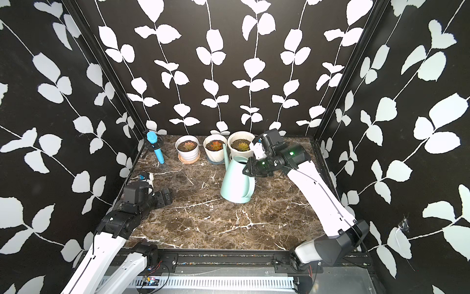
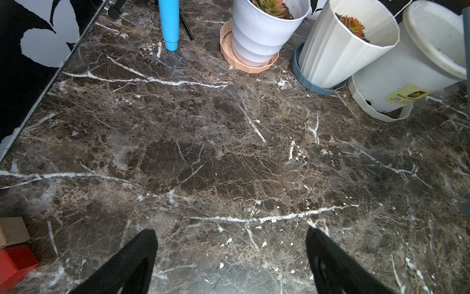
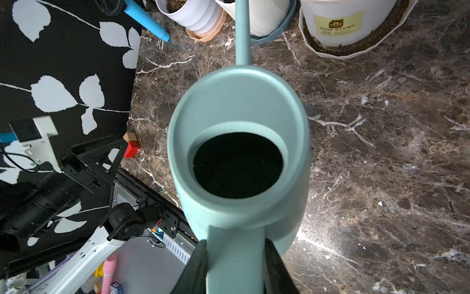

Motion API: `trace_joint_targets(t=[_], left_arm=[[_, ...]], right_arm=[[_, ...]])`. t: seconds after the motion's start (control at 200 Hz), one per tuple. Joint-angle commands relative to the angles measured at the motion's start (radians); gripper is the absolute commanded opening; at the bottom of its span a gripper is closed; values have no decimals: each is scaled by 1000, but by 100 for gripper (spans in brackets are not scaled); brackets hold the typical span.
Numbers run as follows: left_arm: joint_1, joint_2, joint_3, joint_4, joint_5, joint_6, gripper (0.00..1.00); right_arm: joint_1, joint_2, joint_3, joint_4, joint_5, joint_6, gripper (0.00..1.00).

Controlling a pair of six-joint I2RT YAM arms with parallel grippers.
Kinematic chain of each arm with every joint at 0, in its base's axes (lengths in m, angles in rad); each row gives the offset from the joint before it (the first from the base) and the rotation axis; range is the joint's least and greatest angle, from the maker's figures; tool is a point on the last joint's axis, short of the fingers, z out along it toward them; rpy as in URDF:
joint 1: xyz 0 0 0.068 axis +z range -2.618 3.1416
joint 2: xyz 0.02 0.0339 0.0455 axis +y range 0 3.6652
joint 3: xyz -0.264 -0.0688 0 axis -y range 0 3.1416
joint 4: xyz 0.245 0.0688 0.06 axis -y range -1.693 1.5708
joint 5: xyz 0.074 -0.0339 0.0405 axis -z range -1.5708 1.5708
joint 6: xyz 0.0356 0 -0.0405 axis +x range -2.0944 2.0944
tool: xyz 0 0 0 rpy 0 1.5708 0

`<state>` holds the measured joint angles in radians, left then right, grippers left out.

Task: Water the succulent around the soil edge
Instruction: Water the soil of the potted plant with water.

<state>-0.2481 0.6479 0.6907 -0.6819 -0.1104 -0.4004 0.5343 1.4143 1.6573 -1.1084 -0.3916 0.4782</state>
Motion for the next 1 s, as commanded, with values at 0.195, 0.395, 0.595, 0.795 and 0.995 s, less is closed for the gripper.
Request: trace_joint_targets(t=[0.195,0.395,0.595,0.795,0.995], left_arm=[[-7,-3,-8,5,-10,-3,93],[-9,-3,-7,4,-15,-3,93],[-9,-1,-7,2,-16,-2,93],[-10,2,-8,3,-14,-2,93],[-10,4,-7,2,-13,-1,93]], right_arm=[[97,9,28,15,69,-42,0],[148,121,196,-93,118,-52,0],[151,170,269,-114,132,-40,0],[153,231,328,-113,142,-36,0],[158,287,382,-109,149,-36,0]])
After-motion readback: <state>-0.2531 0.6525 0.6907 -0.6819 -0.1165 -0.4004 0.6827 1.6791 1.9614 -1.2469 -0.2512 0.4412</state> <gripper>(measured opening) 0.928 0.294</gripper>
